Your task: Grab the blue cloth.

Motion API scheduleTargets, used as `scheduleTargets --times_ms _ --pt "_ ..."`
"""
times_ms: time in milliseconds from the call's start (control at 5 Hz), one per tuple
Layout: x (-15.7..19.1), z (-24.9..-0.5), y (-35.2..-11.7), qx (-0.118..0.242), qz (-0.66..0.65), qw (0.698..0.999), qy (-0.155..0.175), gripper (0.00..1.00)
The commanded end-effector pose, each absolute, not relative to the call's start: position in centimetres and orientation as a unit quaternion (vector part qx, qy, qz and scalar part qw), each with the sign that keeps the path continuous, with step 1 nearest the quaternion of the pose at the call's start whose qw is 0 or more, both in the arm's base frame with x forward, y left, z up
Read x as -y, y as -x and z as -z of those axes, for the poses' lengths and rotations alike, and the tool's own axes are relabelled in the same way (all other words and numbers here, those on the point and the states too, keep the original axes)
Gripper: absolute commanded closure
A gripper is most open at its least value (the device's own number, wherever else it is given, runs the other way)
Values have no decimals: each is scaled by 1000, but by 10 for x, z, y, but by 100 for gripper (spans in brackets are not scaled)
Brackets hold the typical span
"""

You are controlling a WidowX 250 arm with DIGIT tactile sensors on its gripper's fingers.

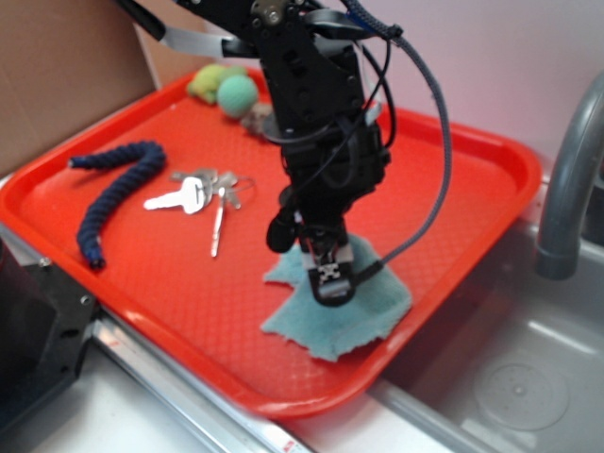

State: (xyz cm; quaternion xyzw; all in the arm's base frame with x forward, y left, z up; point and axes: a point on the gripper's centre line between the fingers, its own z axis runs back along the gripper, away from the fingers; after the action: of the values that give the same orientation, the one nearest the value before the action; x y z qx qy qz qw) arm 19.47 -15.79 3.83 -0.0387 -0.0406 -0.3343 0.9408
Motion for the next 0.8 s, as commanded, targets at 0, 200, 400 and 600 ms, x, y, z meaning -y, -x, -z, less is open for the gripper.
scheduleTargets --times_ms 0,200,400,600 --pt "152 -71 -184 76 304 949 28 100" --pt "115 -119 -181 76 205 975 33 100" --pt "63 -167 -167 54 77 994 61 100" --pt "16 -217 -155 41 -49 995 71 100"
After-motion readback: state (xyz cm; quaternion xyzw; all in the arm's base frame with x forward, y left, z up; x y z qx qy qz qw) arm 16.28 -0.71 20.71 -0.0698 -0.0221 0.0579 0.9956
